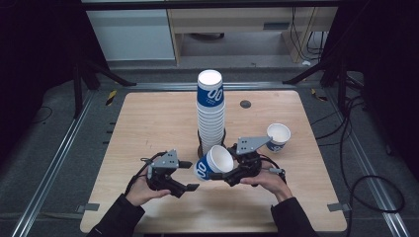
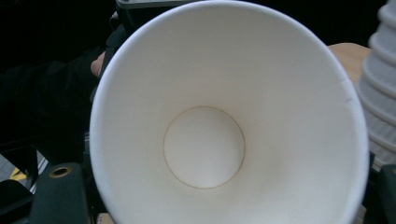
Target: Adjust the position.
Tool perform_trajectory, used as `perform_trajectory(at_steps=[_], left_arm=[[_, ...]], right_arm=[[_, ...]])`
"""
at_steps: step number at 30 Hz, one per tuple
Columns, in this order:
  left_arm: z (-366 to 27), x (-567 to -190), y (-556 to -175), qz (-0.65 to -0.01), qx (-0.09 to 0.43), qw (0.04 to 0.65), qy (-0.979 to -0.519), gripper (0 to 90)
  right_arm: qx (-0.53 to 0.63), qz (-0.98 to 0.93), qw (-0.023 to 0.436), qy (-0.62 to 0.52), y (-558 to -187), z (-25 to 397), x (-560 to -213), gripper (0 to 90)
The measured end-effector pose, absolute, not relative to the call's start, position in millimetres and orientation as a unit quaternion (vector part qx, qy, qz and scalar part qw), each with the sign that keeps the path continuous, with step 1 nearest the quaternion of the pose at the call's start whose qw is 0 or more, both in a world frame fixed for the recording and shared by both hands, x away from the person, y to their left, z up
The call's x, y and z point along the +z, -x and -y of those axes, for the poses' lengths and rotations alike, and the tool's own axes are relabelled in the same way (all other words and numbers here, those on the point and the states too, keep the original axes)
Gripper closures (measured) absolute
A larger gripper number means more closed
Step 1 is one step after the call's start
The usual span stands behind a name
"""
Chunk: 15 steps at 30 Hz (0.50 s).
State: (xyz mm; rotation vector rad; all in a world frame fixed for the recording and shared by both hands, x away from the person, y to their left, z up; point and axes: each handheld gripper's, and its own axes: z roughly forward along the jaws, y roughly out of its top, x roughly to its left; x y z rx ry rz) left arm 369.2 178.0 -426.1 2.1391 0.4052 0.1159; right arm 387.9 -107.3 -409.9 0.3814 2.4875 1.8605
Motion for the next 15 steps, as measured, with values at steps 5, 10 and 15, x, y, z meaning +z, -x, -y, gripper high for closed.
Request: perform_trajectory(at_steps=[5, 10, 15], left_arm=[[-186, -427, -374, -0.189, 0.057, 0.458, -0.867, 19.7], [-193, -429, -380, -0.219, 0.066, 0.45, -0.863, 19.6], [-198, -430, -384, -0.237, 0.075, 0.446, -0.86, 19.4]], right_arm=[[0.592, -0.793, 0.023, -0.141, -389, 119, -408, 20.3], [0.582, -0.798, 0.04, -0.153, -388, 128, -407, 20.2], [0.577, -0.796, 0.055, -0.173, -388, 139, -408, 20.2]])
